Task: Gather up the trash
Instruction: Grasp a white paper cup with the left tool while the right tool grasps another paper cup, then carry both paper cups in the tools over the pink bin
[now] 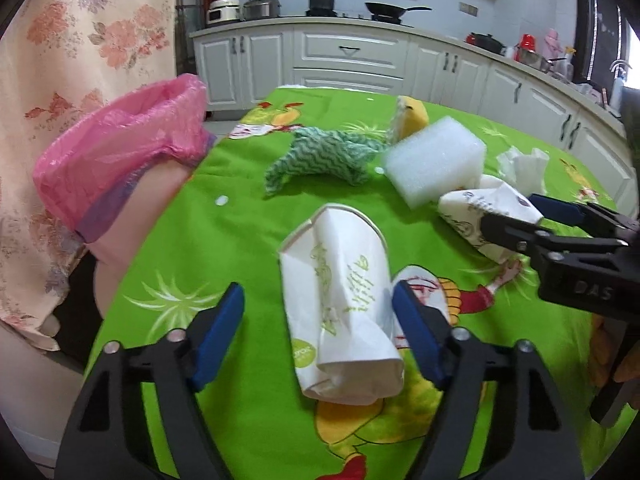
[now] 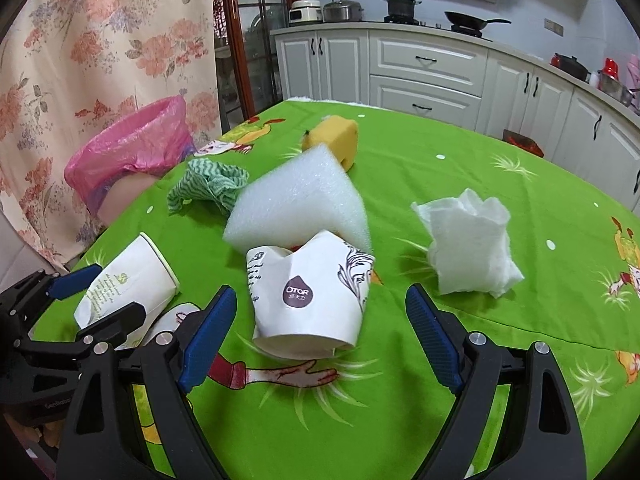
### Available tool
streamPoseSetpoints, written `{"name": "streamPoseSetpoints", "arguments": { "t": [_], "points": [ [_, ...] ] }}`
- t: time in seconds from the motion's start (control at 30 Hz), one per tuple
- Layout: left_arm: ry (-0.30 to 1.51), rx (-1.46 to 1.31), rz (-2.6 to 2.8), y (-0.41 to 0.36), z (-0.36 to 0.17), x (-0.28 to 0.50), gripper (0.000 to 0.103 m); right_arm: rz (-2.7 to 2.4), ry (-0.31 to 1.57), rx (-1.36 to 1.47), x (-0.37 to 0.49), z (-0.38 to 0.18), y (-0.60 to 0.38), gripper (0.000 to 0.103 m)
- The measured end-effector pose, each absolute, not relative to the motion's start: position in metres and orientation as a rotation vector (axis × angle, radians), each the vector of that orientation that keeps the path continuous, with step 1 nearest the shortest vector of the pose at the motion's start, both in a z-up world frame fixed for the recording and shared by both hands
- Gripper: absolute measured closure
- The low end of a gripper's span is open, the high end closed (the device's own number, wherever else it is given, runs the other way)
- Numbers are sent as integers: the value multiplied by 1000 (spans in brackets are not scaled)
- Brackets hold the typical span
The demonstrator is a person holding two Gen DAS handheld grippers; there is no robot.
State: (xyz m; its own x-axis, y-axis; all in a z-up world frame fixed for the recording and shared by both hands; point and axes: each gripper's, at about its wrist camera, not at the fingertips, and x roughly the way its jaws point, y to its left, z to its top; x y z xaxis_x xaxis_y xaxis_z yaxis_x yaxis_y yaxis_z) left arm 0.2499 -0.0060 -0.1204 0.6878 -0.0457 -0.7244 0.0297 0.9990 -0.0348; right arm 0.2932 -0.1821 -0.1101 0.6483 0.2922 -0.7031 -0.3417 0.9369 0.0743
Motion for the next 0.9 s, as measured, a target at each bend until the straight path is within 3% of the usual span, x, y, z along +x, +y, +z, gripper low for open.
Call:
{"name": "streamPoseSetpoints", "arguments": {
  "t": [0.13,0.3,0.37,0.57,0.9],
  "points": [
    [797,-9,-80,-11,-119,247,50,361,806,-76,295,-115,-178,26],
    [768,11,-100,-15,-117,242,67,370,821,-72,295,-118,-178,46],
    [766,2,-103,-15,-116,241,67,371,826,-62,294,-119,-179,50],
    [747,-26,-107,-11,-111,237,72,391,787,-47,281,-114,-186,51],
    [683,-21,-119,-15,-96,223,72,388,759,-23,259,-106,-197,51]
  ]
}}
